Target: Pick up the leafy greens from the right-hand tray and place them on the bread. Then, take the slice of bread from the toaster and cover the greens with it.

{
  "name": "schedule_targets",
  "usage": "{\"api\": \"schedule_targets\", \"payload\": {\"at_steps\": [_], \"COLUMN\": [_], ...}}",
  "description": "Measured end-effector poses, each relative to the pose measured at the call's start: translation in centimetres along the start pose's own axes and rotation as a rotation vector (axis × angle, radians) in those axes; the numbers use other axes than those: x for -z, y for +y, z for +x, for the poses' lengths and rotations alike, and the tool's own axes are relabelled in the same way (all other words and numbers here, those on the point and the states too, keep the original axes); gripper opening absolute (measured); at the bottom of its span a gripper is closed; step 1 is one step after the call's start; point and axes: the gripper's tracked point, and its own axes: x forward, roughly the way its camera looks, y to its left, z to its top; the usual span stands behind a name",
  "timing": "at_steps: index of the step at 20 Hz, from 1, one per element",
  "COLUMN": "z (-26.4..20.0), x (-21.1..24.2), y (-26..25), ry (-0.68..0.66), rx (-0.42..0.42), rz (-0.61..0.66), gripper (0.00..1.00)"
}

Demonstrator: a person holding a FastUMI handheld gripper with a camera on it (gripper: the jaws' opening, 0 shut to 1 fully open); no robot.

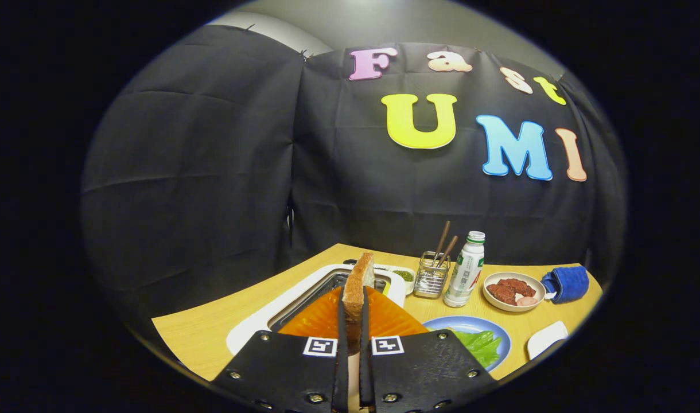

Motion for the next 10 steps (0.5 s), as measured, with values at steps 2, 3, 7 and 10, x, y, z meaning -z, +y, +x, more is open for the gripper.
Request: {"api": "schedule_targets", "payload": {"at_steps": [2,3,7,10], "z": [-0.6,-0.9,-2.6,-4.4], "x": [-1.4,-2.4,-5.6,-7.7], "y": [-0.2,-0.4,-1.4,-3.8], "ry": [-0.026,-0.045,-0.090,-0.143], "rx": [0.003,0.005,-0.012,0.014], "rz": [0.021,0.035,0.065,0.074], "gripper": [0.08,0.08,0.08,0.08]}}
